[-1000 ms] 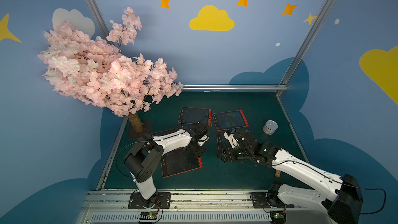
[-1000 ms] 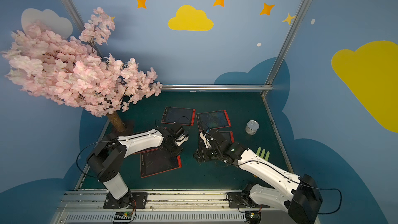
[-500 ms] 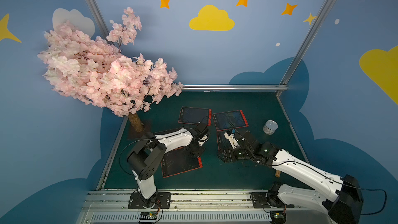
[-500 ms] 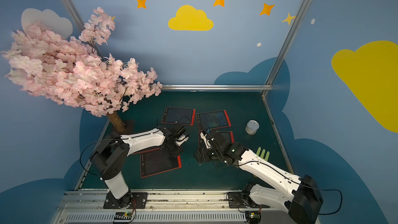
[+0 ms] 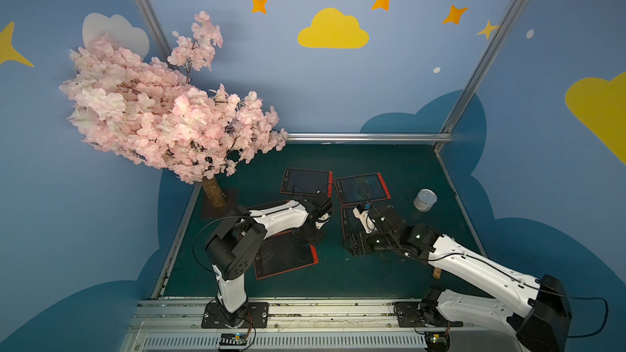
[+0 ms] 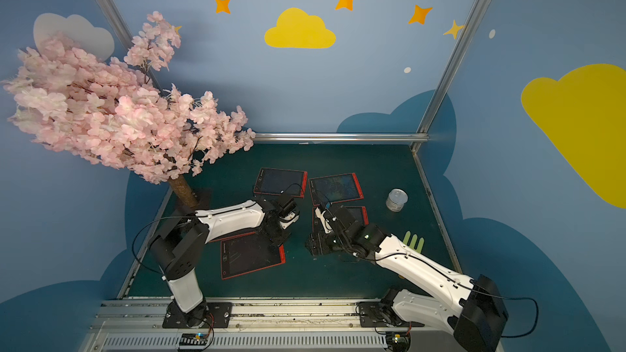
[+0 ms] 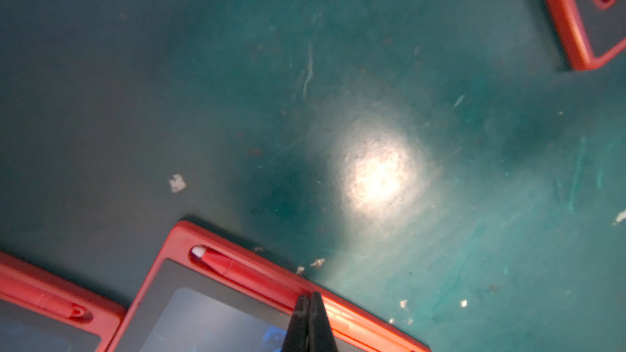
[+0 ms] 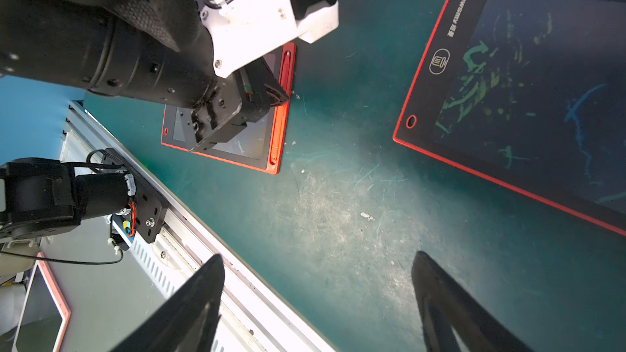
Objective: Place the stylus back onto the writing tablet
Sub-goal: Place the stylus on the writing tablet.
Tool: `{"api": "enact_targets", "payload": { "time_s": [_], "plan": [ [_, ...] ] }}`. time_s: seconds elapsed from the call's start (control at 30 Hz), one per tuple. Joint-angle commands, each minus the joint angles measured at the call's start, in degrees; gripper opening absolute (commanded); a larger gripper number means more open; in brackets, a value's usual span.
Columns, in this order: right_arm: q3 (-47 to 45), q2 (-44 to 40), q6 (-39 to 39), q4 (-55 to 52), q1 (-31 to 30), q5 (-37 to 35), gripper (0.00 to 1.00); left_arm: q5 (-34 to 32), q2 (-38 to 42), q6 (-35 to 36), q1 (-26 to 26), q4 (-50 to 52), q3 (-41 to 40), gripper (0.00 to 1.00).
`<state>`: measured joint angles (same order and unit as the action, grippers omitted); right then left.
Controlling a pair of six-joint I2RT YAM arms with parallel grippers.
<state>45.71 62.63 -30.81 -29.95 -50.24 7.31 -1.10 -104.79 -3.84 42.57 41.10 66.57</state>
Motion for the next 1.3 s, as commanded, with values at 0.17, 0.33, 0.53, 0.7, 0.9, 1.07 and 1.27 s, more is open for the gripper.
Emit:
{"api": "enact_targets", "payload": {
  "time_s": [0.17, 0.33, 0.53, 0.7, 0.9, 1.07, 1.27],
  "plan": [
    [-0.77, -1.45, -0.38, -0.63, 0.22, -1.42, 0.86, -0.57, -0.21, -6.98, 0.32, 4.14, -1.6, 0.03],
    [-0.84, -0.85, -0.79, -0.71, 0.31, -2.13, 0.85, -0.74, 3.51, -12.04, 0.16, 1.79, -2.79, 0.03],
    [-0.86, -0.75, -0.92, -1.16, 0.32, -2.29, 0.85, -0.67, 5.76, -15.08, -0.12, 1.18, -2.92, 0.03],
    [-1.13, -0.58, -1.15, -0.81, 0.32, -2.13, 0.86, 0.3, 5.13, -17.1, -0.29, 0.58, -2.9, 0.03],
    [-1.1, -0.4, -1.19, -0.87, 0.31, -2.04, 0.86, 0.31, 3.78, -19.89, -0.29, -1.05, -3.11, 0.03],
    [-1.13, -0.14, -1.18, -0.89, 0.4, -2.03, 0.86, 0.62, 2.74, -22.8, -0.32, -2.71, -3.67, 0.03],
    [-0.8, -0.05, -1.36, -1.24, 0.38, -2.04, 0.85, -0.52, 1.32, -24.97, -0.1, -3.12, -4.83, 0.03]
  ]
}}
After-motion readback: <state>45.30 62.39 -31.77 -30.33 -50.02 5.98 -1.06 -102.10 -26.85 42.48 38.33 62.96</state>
